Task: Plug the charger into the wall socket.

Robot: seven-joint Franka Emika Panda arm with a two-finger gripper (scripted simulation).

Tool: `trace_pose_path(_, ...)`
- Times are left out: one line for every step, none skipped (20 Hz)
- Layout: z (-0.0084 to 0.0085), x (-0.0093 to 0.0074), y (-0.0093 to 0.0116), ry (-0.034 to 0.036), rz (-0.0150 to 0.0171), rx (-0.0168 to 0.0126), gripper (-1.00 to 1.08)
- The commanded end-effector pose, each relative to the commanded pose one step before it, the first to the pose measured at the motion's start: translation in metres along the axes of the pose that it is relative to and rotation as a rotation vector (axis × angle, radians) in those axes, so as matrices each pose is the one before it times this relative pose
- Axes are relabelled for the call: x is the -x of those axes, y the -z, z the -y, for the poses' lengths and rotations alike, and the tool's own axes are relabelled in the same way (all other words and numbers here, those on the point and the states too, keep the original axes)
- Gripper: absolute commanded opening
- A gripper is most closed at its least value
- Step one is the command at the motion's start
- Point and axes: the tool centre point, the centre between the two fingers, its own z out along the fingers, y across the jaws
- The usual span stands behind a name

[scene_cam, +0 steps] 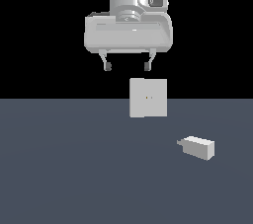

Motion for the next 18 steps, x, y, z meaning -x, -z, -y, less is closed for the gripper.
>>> trace_pose_path(-0.00001, 0.0, 0.0, 0.0, 0.0, 0.0, 1.0)
trace_pose_path(0.00002, 0.00011, -0.00003, 0.00065, -0.00024, -0.00005, 1.0)
trace_pose_path(-0.00033, 0.00025, -0.00023, 0.00129, -0.00048, -0.00015, 1.0)
trace_pose_path(-0.00029, 0.00046, -0.00028, 0.00258, -0.00096, -0.00029, 1.0)
trace_pose_path(-0.00049, 0.00063, -0.00043, 0.00347, -0.00129, -0.00039, 1.0)
trace_pose_path(-0.00062, 0.00081, -0.00054, 0.00446, -0.00166, -0.0005, 1.0)
trace_pose_path(-0.00075, 0.00099, -0.00066, 0.00544, -0.00202, -0.00061, 1.0)
trace_pose_path(-0.0009, 0.00116, -0.00078, 0.00637, -0.00237, -0.00071, 1.0)
trace_pose_path(-0.00101, 0.00133, -0.00088, 0.00734, -0.00273, -0.00082, 1.0)
trace_pose_path(-0.00116, 0.00149, -0.001, 0.00821, -0.00305, -0.00091, 1.0)
trace_pose_path(-0.00127, 0.00165, -0.0011, 0.00913, -0.0034, -0.00101, 1.0)
trace_pose_path(-0.00141, 0.00181, -0.00122, 0.00995, -0.0037, -0.0011, 1.0)
trace_pose_path(-0.00152, 0.00195, -0.00132, 0.01079, -0.00402, -0.00119, 1.0)
trace_pose_path(-0.00163, 0.0021, -0.00141, 0.0116, -0.00432, -0.00128, 1.0)
trace_pose_path(-0.00175, 0.00223, -0.00151, 0.01235, -0.0046, -0.00136, 1.0)
trace_pose_path(-0.00185, 0.00236, -0.0016, 0.01308, -0.00487, -0.00144, 1.0)
trace_pose_path(-0.00196, 0.00248, -0.00168, 0.01376, -0.00513, -0.00151, 1.0)
trace_pose_path(-0.00205, 0.00259, -0.00176, 0.01444, -0.00538, -0.00158, 1.0)
